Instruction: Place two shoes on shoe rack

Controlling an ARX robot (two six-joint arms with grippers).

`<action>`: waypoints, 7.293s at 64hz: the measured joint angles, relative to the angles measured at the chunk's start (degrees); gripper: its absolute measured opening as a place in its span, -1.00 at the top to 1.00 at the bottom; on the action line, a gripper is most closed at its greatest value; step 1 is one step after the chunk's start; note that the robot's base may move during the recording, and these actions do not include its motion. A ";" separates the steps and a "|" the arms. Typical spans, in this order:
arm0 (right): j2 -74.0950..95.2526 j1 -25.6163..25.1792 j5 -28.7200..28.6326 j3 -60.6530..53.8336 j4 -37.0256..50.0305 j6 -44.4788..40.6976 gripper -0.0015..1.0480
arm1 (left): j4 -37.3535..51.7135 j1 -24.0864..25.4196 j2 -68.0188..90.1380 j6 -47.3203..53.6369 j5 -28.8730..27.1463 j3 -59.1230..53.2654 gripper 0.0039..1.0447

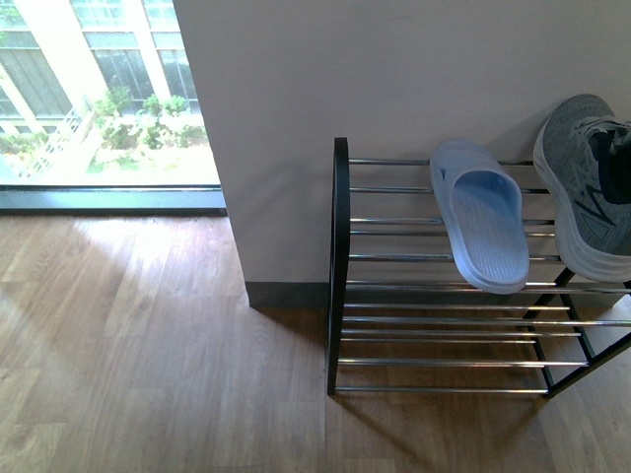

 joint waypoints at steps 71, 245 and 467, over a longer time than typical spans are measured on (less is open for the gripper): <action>-18.56 0.15 0.04 -2.67 -14.80 -0.04 0.86 | 0.00 0.00 0.00 0.00 0.00 0.00 0.97; -18.67 0.20 0.07 -2.67 -14.91 -0.02 -0.82 | -1.27 -3.74 94.44 -11.04 34.77 73.16 0.97; -18.67 0.20 0.07 -2.67 -14.91 -0.02 -0.82 | 7.13 17.59 -38.51 4.55 29.81 -18.03 0.98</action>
